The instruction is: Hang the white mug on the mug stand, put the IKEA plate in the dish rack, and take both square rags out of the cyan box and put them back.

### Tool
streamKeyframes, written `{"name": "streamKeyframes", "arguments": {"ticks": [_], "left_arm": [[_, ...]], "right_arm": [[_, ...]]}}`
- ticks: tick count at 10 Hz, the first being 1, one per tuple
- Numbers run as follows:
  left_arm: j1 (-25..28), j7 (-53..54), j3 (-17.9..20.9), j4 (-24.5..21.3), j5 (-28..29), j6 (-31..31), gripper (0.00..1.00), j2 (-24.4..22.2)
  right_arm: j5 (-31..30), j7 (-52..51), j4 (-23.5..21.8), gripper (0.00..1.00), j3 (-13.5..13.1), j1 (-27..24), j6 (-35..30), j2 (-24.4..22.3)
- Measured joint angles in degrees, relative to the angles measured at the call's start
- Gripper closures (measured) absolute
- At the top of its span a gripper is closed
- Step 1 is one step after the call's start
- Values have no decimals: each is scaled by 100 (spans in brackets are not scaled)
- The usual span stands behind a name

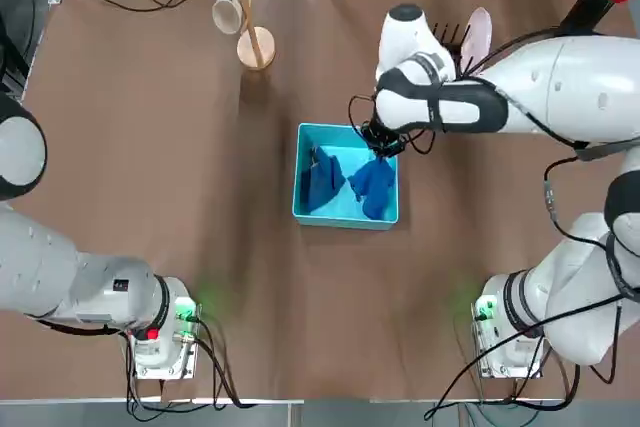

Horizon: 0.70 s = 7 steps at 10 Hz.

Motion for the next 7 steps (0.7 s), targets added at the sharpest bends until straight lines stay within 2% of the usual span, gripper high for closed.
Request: {"name": "streamKeyframes", "arguments": {"ticks": [1,5,6,7], "left_arm": [[0,0,0,0,0,0,1,1],[0,0,-1,1,0,0,1,1],[1,0,0,1,0,0,1,1],[2,0,0,2,0,0,1,2]], "right_arm": [[-1,-12,-4,84,-15,-56,18,19],[-185,-43,154,22,-50,-647,80,20],[-350,-55,420,6,-58,-941,-34,16],[-607,-294,908,0,-70,-1373,-494,5]]}}
